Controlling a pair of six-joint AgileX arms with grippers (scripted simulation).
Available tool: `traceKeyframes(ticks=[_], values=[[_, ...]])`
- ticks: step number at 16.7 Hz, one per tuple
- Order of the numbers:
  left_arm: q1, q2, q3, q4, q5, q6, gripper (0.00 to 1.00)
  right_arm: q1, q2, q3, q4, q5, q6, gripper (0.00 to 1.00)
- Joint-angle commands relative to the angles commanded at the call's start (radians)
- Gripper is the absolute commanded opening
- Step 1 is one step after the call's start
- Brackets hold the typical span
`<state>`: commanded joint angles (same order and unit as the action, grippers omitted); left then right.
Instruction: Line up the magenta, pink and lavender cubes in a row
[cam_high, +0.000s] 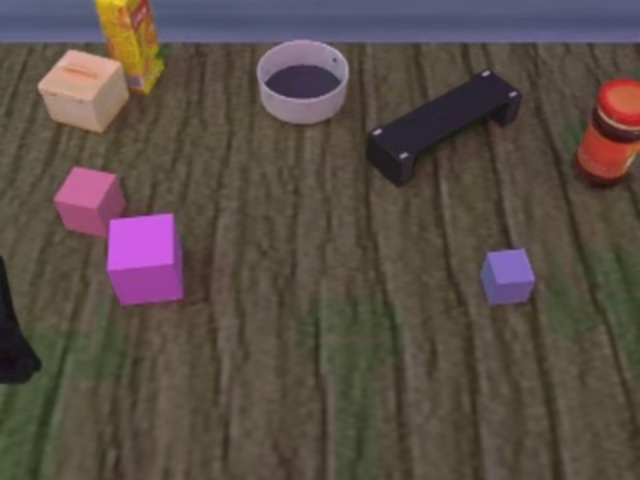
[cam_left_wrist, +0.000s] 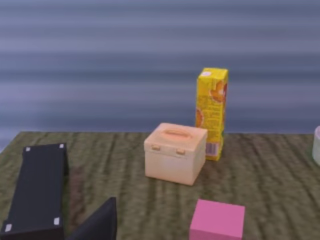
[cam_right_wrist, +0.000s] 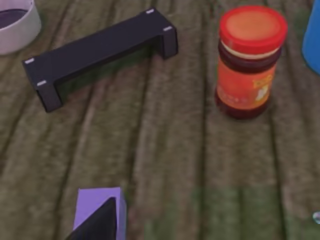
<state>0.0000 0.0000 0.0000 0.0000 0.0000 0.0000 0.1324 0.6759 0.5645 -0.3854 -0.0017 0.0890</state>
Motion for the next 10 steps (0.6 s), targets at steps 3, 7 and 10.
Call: traceKeyframes(ticks=[3,7,10], values=[[0.0,0.0,0.0,0.0,0.0,0.0,1.0,0.055,0.339,0.237,-0.173,0.0,0.039,1.0],[0.0,0.0,0.0,0.0,0.0,0.0,1.0,0.125,0.773,0.539,-0.395,0.002,0.09,1.0],[0.0,0.0,0.0,0.0,0.0,0.0,1.0,0.171,1.03,0.74,-0.537,0.002,0.123,1.0]])
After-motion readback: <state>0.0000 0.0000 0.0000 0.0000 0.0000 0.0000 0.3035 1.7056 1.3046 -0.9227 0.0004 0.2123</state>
